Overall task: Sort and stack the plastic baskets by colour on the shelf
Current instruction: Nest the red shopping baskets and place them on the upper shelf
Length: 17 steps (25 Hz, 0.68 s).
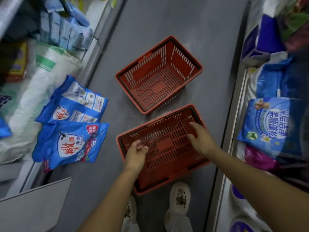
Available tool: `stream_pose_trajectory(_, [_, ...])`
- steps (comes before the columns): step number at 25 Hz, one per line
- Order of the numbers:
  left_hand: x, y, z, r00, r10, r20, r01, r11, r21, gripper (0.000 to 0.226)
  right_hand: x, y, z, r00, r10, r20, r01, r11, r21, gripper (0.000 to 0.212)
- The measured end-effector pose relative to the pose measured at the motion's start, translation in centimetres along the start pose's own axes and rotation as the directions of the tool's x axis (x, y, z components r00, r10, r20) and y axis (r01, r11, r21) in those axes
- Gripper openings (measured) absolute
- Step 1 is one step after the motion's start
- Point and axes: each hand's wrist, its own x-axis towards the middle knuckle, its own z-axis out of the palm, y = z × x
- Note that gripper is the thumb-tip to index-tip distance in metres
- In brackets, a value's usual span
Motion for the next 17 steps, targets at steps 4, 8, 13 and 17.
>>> stream_pose_trajectory(4, [1.7,4.5,-0.5,0.998,0.046,0.034,-0.045,0.999,-0.013,0.033,2.0,-3.0,-0.9,0.999,-0.034,0.012,0.032,0.994,0.105,0.051])
stream_pose_trajectory(8, [7.0,9.3,-2.5,0.993,0.122,0.005,-0.121,0.992,-0.028,0.041,8.5,-6.1,-2.3,0.996,0.041,-0.079,-0.024,0.980,0.197,0.046])
stream_pose_trajectory(13, [18.5,14.2,-4.3,0.995,0.099,-0.017,-0.100,0.995,-0.007,0.062,19.1,-8.2,-1.1,0.941,0.306,-0.146,-0.215,0.872,0.439,0.044])
stream_pose_trajectory(17, [26.6,14.7,-4.0,0.999,0.049,0.008,-0.049,0.999,0.018,0.085,25.6,-8.0,1.6,0.900,0.397,-0.179,-0.264,0.824,0.502,0.039])
